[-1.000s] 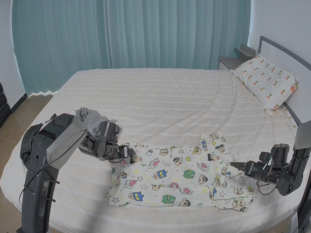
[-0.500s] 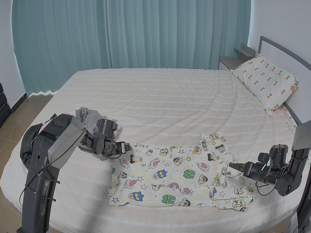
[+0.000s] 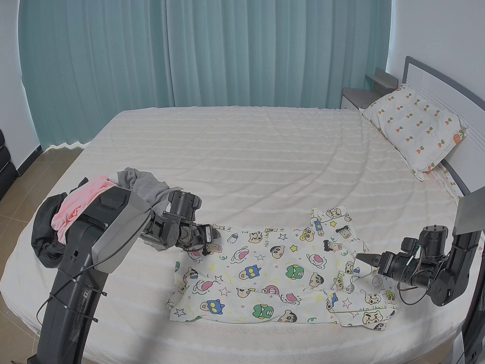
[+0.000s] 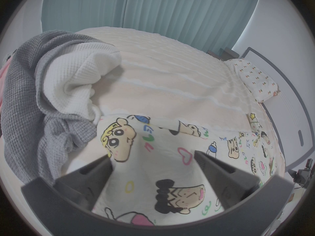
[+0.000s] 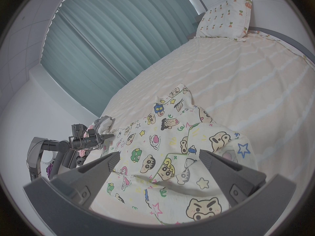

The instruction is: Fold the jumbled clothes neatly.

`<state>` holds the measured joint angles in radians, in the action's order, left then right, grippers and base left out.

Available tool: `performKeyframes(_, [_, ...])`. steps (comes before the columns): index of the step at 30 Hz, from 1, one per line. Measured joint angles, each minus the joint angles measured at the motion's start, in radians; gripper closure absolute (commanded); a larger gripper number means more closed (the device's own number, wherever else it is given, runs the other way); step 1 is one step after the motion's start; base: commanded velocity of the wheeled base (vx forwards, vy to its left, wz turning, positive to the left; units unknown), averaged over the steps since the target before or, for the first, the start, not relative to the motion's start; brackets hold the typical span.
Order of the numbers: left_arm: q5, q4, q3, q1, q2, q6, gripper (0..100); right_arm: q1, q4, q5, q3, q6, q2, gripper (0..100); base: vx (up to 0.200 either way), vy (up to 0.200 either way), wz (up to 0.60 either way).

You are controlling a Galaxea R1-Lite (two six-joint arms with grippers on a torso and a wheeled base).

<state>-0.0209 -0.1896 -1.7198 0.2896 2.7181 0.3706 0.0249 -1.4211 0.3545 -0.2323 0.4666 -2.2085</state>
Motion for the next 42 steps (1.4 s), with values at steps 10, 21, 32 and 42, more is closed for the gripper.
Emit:
performKeyframes(10, [0.046,-0.001,0.016,0.003,-0.019,0.060,100,-0.017,0.298,-0.003,-0.260,-0.019,-0.029,0,0.000,0.000,0.00])
performKeyframes(21, [0.107,-0.007,0.057,0.009,-0.080,0.083,100,-0.048,0.783,-0.024,-0.784,-0.084,-0.101,0,0.000,0.000,0.00])
performKeyframes(32, [0.138,-0.009,0.097,0.031,-0.122,0.092,100,-0.063,1.220,-0.051,-1.280,-0.134,-0.281,0,0.000,0.000,0.00])
performKeyframes(42, [0.144,-0.011,0.137,0.039,-0.154,0.094,100,-0.049,1.353,-0.069,-1.472,-0.139,-0.437,0,0.000,0.000,0.00])
